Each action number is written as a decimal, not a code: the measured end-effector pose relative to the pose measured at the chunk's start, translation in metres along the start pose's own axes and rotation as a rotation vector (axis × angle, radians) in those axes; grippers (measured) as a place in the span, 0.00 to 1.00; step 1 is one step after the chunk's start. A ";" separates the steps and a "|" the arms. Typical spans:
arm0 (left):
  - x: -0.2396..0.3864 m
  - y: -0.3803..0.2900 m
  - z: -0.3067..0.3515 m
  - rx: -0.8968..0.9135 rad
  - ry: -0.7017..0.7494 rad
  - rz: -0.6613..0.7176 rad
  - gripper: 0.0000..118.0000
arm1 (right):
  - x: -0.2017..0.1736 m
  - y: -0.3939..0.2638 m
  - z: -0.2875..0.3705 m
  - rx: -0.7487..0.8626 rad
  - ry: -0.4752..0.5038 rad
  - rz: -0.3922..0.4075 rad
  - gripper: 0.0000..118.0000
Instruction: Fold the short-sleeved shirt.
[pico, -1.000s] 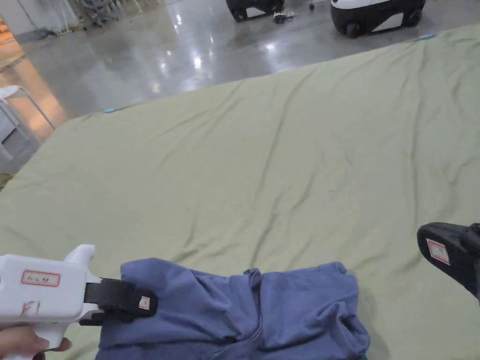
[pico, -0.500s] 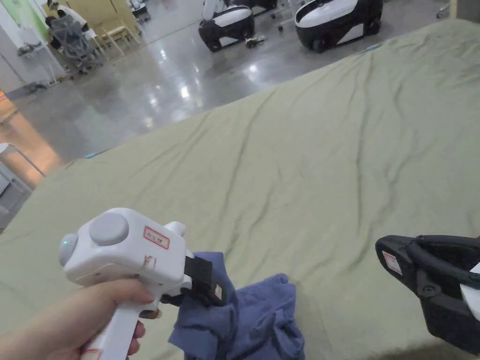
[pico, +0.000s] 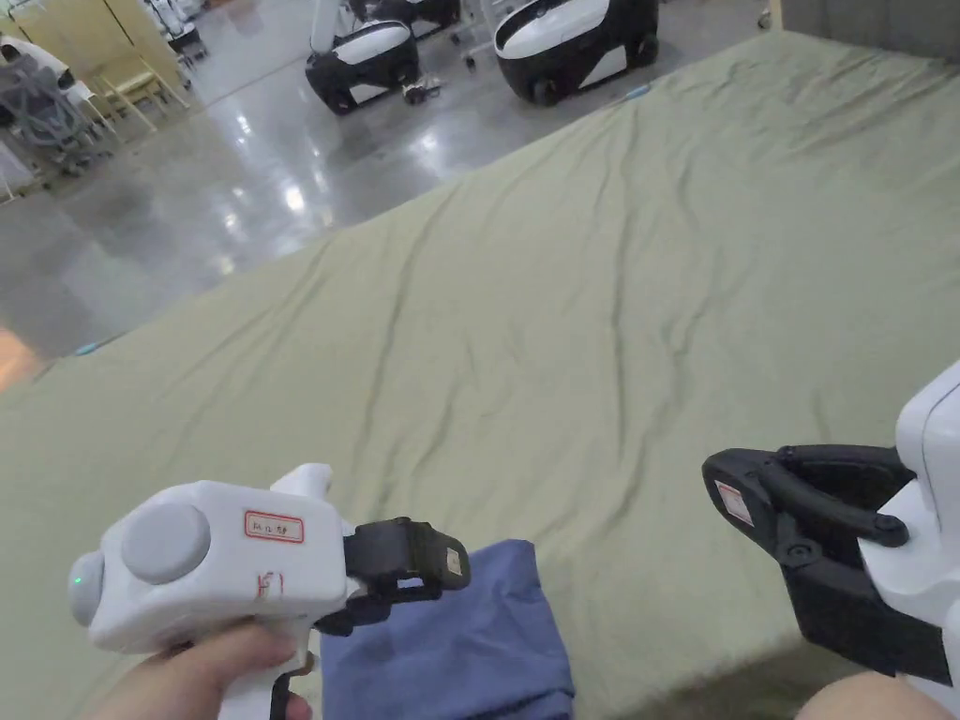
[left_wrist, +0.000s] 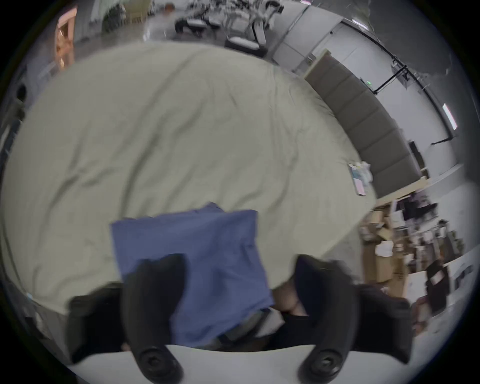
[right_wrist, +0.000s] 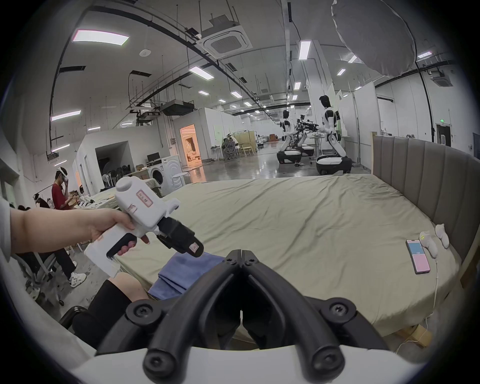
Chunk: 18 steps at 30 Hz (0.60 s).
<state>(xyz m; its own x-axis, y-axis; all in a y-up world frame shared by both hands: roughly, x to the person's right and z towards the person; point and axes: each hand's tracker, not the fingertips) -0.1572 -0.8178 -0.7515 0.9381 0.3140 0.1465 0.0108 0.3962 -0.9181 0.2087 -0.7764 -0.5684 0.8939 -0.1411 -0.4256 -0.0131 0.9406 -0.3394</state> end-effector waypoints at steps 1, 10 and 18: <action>0.008 -0.004 -0.011 -0.019 0.045 -0.047 0.29 | -0.001 0.001 -0.002 -0.004 0.004 0.001 0.00; 0.018 -0.027 -0.126 -0.142 0.140 -0.128 0.00 | -0.022 0.004 -0.006 -0.042 0.022 0.054 0.00; 0.002 -0.029 -0.076 -0.037 -0.101 -0.101 0.00 | -0.052 0.001 -0.056 -0.137 0.104 0.046 0.00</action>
<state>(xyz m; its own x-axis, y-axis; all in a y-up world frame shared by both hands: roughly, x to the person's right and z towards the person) -0.1294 -0.8945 -0.7530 0.8922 0.3598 0.2731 0.1178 0.3985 -0.9096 0.1376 -0.7851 -0.5933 0.8399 -0.1369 -0.5251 -0.1203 0.8967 -0.4261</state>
